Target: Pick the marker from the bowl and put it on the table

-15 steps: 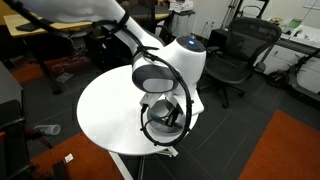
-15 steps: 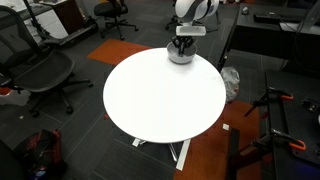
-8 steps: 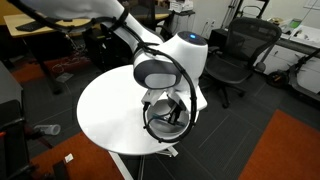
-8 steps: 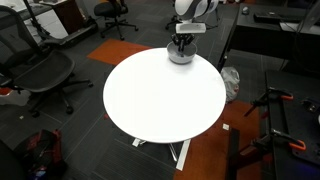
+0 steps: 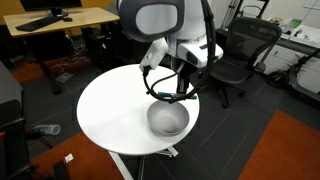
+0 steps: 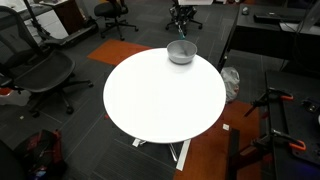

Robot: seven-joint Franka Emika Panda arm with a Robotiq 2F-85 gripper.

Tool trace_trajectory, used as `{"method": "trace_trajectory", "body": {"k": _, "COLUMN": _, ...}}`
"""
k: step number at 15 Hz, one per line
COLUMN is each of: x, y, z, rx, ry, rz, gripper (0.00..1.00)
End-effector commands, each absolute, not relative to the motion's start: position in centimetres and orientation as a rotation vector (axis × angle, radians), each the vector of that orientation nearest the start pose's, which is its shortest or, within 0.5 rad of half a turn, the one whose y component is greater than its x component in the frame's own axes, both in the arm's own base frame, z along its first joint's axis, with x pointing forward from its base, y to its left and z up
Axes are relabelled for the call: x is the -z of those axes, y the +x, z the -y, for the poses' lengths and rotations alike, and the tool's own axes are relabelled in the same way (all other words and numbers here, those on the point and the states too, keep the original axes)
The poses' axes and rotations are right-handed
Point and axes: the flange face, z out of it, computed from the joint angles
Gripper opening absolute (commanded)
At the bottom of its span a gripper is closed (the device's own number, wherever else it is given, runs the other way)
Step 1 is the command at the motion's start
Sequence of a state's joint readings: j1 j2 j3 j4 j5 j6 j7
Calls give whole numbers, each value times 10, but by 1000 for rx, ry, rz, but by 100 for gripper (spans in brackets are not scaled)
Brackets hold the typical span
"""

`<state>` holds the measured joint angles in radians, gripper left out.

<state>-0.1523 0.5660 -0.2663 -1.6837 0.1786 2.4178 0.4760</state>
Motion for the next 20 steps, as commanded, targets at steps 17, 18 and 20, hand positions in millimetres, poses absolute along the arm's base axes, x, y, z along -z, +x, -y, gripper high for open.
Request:
{"method": "trace_trajectory", "body": {"k": 17, "x": -357, "y": 684, "z": 58, "rx": 316, "ry": -3104, "rz": -277, "gripper": 5}}
{"method": "trace_trajectory", "body": {"k": 18, "x": -350, "y": 686, "z": 49, "rx": 289, "ry": -3106, "rz": -237, "gripper": 5}}
{"method": "trace_trajectory", "body": {"k": 20, "x": -330, "y": 690, "z": 35, "rx": 229, "ry": -3118, "rz": -178, "gripper": 5}}
